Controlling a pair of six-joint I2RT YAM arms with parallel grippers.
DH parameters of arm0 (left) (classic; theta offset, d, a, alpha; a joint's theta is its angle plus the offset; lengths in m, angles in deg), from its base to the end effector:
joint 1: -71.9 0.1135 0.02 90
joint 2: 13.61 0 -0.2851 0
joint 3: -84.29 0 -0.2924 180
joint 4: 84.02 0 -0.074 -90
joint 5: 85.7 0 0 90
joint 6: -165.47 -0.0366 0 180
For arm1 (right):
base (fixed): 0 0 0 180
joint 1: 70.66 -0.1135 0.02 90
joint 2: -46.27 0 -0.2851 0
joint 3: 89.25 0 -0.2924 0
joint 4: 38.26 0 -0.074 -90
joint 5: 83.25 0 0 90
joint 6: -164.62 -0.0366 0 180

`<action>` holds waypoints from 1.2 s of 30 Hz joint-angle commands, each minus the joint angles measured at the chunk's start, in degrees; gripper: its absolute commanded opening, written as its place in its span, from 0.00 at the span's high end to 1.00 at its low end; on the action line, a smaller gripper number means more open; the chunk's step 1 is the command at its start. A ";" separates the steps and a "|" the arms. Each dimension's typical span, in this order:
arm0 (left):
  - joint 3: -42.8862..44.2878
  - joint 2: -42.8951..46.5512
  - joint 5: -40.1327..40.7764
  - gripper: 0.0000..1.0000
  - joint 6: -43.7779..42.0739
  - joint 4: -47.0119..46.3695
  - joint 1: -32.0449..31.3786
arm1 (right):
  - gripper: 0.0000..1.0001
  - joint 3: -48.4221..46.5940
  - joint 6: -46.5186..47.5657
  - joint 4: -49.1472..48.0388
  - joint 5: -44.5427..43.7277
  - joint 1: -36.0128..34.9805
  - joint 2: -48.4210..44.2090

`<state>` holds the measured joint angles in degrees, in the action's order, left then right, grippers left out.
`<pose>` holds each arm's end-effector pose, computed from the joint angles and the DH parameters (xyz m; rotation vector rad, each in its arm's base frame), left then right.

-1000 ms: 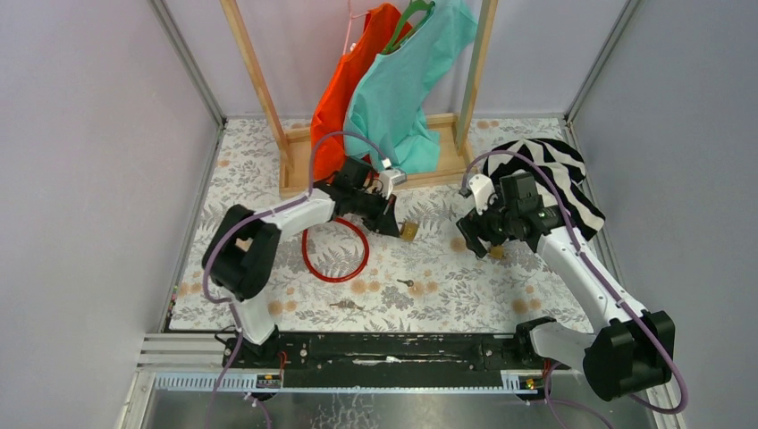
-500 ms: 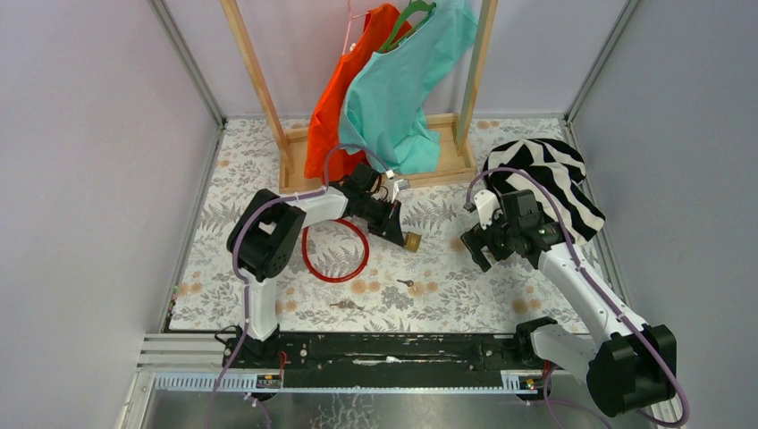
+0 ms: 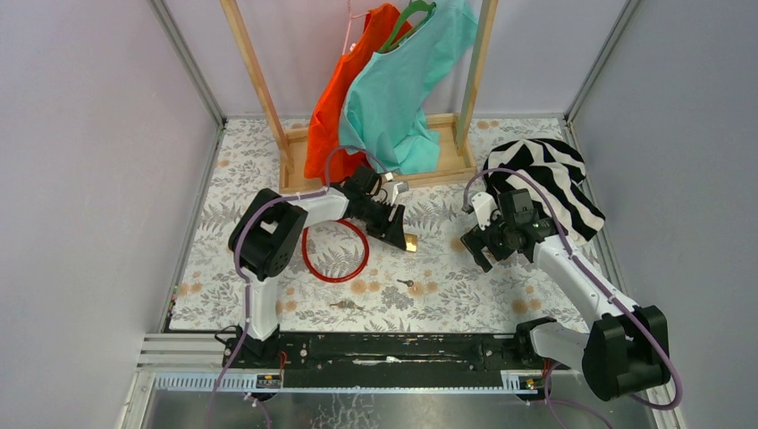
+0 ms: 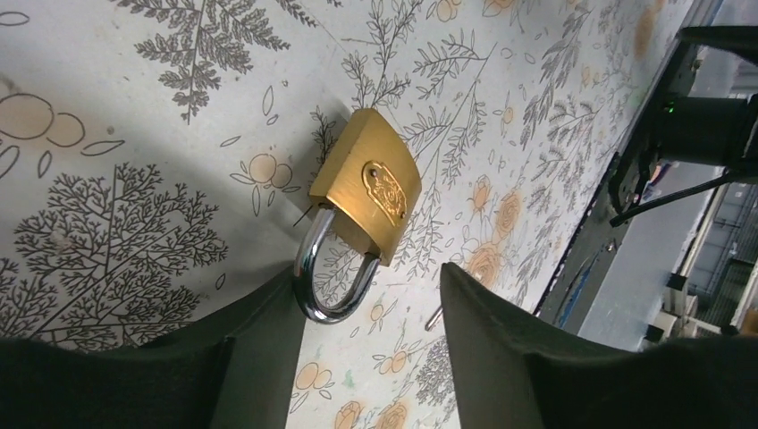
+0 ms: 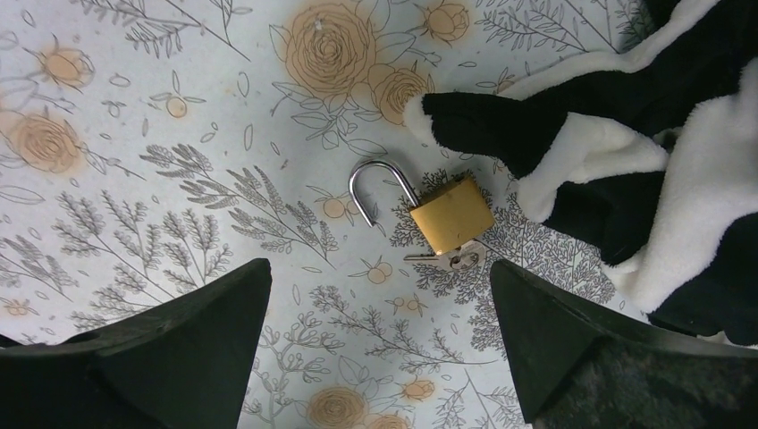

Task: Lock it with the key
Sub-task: Place the lock at the center of the board, then pick up the lock from the center of the board.

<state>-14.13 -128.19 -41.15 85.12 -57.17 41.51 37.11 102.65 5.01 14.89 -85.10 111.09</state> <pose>0.3611 -0.2420 0.1273 0.7671 2.5397 -1.2805 0.2405 0.0673 0.2251 -0.9619 2.3174 0.0821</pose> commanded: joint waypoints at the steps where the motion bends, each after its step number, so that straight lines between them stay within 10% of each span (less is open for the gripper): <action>1: -1.09 3.10 2.54 0.33 -2.53 0.82 -0.28 | 0.01 -1.63 6.18 0.74 0.57 1.43 2.13; 13: -4.61 13.41 7.70 0.08 -5.50 1.61 -0.28 | 0.03 -6.36 24.85 5.07 7.77 9.18 14.32; 36: -7.17 25.58 9.10 0.06 -9.68 1.08 -0.29 | 0.40 -3.42 36.46 -1.26 8.02 9.78 24.39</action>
<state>-21.21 -104.24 -32.74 76.77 -55.45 41.45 31.25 136.42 5.97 21.64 -75.53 135.11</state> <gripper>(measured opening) 0.939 0.643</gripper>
